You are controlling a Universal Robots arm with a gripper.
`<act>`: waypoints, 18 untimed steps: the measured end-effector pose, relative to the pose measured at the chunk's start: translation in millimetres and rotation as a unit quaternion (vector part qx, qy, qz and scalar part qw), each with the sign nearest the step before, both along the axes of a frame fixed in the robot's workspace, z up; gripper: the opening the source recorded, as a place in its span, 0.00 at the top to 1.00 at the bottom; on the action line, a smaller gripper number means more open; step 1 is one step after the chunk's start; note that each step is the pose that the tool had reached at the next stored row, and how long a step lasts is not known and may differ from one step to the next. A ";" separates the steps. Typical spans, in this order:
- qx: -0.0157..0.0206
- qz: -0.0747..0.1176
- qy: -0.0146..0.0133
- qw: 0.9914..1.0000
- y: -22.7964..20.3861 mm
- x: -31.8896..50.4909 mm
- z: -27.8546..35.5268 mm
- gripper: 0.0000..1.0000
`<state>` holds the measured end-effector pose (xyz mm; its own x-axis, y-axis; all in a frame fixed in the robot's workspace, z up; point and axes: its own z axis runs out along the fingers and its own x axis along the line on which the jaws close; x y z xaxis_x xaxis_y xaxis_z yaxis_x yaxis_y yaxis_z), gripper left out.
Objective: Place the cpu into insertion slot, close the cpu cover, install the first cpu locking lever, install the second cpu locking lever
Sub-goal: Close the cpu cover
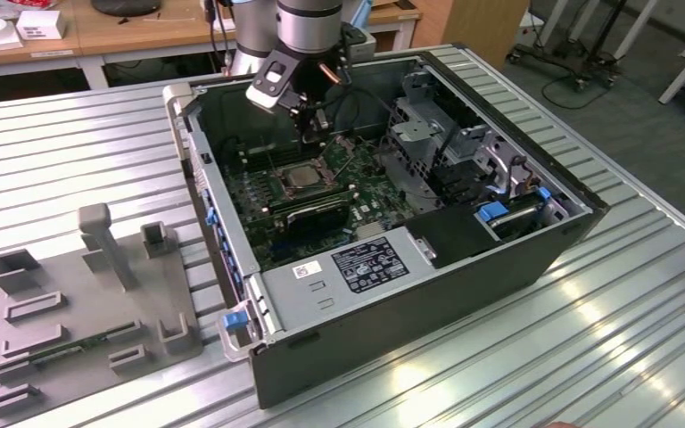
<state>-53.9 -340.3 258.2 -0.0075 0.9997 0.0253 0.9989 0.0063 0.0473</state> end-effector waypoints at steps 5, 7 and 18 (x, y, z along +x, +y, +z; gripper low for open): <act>0.000 0.000 0.000 1.000 0.0 0.0 2.6 0.89; 0.000 0.000 0.000 1.000 0.0 0.0 3.7 0.89; 0.000 0.000 0.000 1.000 0.0 1.9 10.3 0.89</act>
